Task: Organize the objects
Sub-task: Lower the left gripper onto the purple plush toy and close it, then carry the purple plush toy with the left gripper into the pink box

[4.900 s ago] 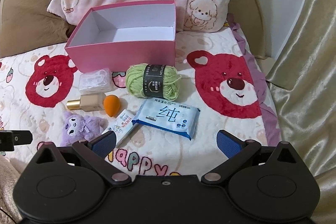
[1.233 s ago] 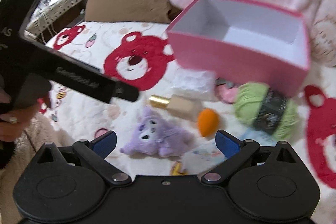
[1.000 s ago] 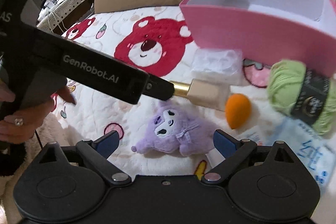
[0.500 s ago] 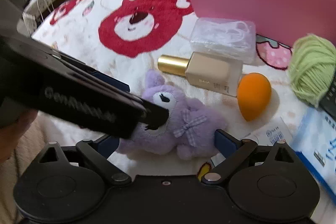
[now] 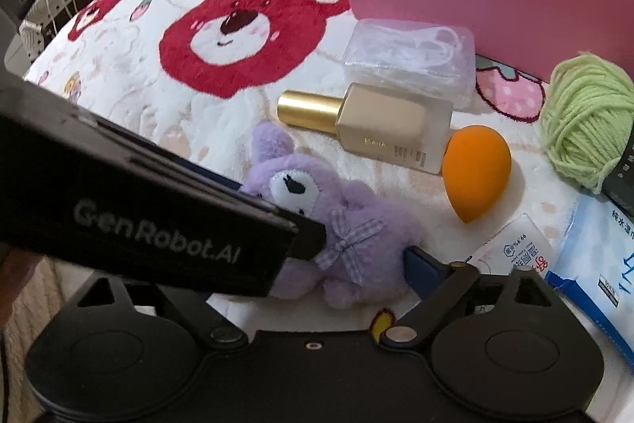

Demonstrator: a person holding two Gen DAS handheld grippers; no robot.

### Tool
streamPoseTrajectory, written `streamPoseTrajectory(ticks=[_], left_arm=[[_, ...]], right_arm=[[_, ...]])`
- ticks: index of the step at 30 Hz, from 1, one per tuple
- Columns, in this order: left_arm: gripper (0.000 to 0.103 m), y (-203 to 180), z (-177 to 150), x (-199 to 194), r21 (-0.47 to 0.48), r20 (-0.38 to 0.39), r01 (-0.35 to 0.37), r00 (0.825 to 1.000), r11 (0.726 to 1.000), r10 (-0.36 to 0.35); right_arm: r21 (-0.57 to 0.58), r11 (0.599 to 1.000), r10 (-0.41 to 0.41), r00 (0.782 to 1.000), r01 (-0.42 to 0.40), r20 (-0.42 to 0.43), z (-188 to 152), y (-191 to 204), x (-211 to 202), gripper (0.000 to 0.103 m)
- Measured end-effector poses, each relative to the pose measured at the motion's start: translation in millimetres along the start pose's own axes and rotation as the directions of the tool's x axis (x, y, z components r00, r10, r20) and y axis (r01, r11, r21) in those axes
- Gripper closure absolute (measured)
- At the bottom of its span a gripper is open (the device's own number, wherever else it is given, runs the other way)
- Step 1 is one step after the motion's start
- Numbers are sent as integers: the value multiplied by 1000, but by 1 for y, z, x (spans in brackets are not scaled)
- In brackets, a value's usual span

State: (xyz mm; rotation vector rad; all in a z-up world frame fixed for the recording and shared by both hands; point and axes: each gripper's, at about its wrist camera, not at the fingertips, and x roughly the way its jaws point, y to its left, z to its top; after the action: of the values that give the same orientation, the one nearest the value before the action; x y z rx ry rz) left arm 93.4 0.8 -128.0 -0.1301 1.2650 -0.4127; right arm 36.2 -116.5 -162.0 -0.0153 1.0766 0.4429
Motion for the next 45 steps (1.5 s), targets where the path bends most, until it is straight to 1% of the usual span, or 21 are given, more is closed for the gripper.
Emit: streamPoseTrajectory(ticks=[2, 6, 10, 15, 22, 28, 30, 32, 35, 38, 41, 45], left_arm=[[56, -4, -2, -5, 25, 22, 1, 1000, 1000, -2], [56, -7, -3, -16, 34, 58, 32, 998, 999, -34], [56, -13, -4, -33, 63, 119, 50, 991, 997, -57], [56, -23, -4, -57, 98, 198, 76, 976, 992, -94], [56, -43, 1, -88, 144, 276, 87, 953, 986, -125], [56, -65, 24, -113, 195, 320, 73, 938, 978, -134], [56, -71, 36, -119, 190, 310, 92, 939, 978, -149], [56, -77, 44, -125, 193, 320, 111, 932, 975, -170], [56, -86, 57, -131, 208, 338, 115, 923, 971, -182], [56, -93, 76, -132, 202, 345, 121, 920, 972, -187], [56, -96, 95, -130, 205, 336, 144, 919, 968, -208], [56, -97, 125, -120, 195, 328, 165, 918, 967, -223]], right_arm=[[3, 1000, -1, 1000, 1, 26, -2, 2, -4, 16], [-22, 1000, -13, 996, 15, 84, -6, 4, -15, 17], [-41, 999, -24, 990, 30, 137, -4, 8, -32, 17], [-65, 997, -38, 982, 51, 187, 4, 9, -55, 16], [-111, 990, -56, 966, 86, 251, 17, 6, -86, 15], [-150, 980, -80, 953, 129, 292, 43, -1, -114, 15], [-173, 975, -86, 954, 140, 286, 51, -6, -123, 15], [-203, 966, -97, 950, 161, 295, 59, -10, -133, 15], [-215, 962, -97, 949, 166, 300, 73, -20, -144, 15], [-222, 958, -104, 945, 179, 311, 84, -29, -150, 15], [-241, 948, -122, 939, 206, 322, 98, -37, -151, 15], [-225, 953, -137, 949, 205, 282, 126, -57, -147, 15]])
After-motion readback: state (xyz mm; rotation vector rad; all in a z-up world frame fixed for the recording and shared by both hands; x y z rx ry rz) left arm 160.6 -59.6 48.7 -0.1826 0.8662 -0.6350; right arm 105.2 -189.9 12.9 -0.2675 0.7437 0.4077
